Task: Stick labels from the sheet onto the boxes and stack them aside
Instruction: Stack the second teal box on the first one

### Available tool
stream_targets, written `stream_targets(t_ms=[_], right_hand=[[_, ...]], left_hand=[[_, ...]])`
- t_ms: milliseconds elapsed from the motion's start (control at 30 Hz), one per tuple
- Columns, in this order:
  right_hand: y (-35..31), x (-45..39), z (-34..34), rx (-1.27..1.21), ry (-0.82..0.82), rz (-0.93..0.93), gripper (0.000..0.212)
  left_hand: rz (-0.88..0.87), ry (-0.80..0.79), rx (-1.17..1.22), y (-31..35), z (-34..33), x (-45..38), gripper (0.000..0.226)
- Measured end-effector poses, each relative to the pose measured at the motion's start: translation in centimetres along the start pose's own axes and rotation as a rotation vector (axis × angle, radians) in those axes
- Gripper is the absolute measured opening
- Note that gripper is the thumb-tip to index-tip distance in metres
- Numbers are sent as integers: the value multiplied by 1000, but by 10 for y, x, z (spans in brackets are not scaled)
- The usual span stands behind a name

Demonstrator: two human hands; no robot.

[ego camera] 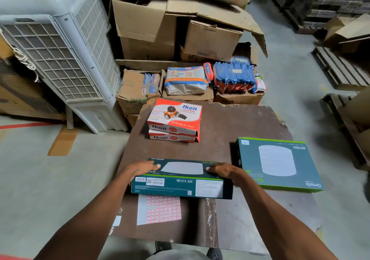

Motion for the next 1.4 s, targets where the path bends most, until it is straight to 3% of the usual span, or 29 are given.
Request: stream_targets(t_ms=[67,333,367,467,500,567,633,767,933,1267,1400], right_hand=[[-1,-1,-4,23,-1,48,35],[27,-31,-27,-10,19,103,46],[38,-49,-33,-32,16,112,52],[59,-63,-44,-57,35,91,108],[60,-61,-45,-38,59,97,116],[42,-19,-40,43,103,100,118],[28,12,-37,147,142,126,107],[30,27,-41,261,220,176,94],[33,37,-46,324,295,206,90],[21,45,-38,359,449,274,106],[15,45,-16,412,542,315,103]], left_hand=[[-113,123,-121,6,0,4,60],[-126,170,-125,-10,-17,1,70],[-128,172,-109,-11,-18,3,71],[-128,176,-129,-23,-27,-5,79],[-125,186,-147,-28,-31,-11,86],[-104,220,-151,-42,-41,-29,92],[-106,267,-169,-44,-46,-23,84],[-135,358,-256,-36,-51,2,66],[-196,448,-307,-37,-59,10,71],[-302,615,-338,-15,-48,19,75],[-323,655,-303,-2,-49,17,85]])
Point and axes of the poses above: each hand's wrist, its own x-axis away from the middle knuckle, its own z-axis out of the back of the hand, y = z × x, the point moved 7 cm from there along -x, towards the middle knuckle, and after that the axes turned 13 degrees about y, right-handed, at the moved point
